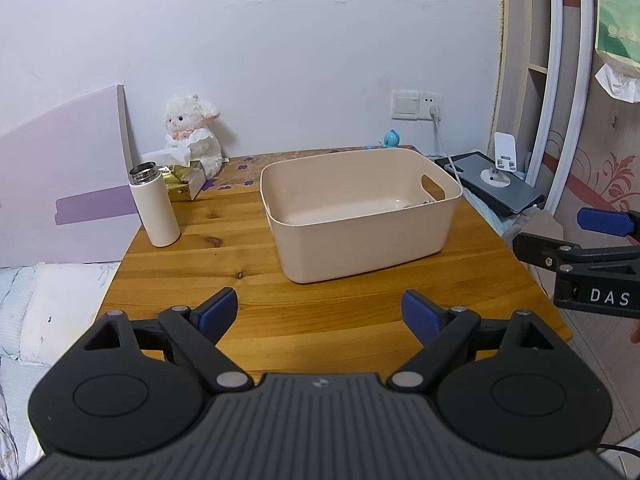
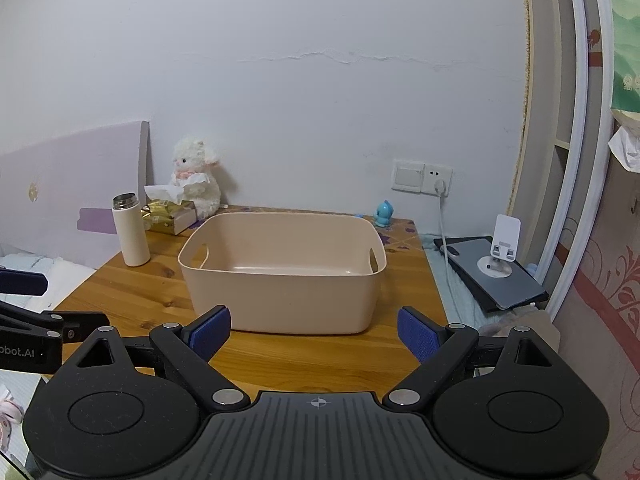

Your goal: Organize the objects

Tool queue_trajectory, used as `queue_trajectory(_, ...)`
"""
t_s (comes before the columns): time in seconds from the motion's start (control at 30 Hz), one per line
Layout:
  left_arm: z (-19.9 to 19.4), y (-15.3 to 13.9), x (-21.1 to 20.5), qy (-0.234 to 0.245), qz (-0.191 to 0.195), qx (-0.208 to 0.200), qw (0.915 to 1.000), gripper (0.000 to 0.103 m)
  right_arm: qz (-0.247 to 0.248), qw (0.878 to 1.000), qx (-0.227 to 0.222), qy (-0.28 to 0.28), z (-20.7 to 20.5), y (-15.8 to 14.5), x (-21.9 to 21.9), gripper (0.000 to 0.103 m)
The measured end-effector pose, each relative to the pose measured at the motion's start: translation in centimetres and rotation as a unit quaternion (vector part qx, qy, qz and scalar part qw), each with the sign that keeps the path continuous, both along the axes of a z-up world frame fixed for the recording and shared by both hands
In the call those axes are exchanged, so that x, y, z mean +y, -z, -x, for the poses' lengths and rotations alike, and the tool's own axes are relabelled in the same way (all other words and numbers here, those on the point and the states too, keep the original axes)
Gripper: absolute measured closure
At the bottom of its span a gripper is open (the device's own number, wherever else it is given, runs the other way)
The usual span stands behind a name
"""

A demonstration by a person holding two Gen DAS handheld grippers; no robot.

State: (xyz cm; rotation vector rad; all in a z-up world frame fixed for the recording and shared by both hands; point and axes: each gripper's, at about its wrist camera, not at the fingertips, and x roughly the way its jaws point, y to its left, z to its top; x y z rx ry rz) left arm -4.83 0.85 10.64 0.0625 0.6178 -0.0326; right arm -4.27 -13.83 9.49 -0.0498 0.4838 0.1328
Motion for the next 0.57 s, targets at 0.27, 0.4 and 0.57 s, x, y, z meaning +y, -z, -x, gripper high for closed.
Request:
queue_trajectory(0.27, -0.01, 0.07, 0.10, 0.003, -0.001, 0.001, 1.0000, 0.013, -0.002, 1.000, 0.009, 0.004, -0.13, 0.36, 0.01, 0.011)
queue_trajectory(0.4, -0.09, 0.24, -0.04, 0.010, -0.003, 0.002, 0.9999, 0.013, -0.003, 1.000, 0.014, 0.004, -0.31, 0.62, -0.02, 0.011)
queue_trajectory(0.57, -0.21, 0.44, 0.00, 0.014, -0.001, 0.003, 0.9999, 0.013, -0.004, 1.000, 0.016, 0.004, -0.41, 0.77, 0.12, 0.011)
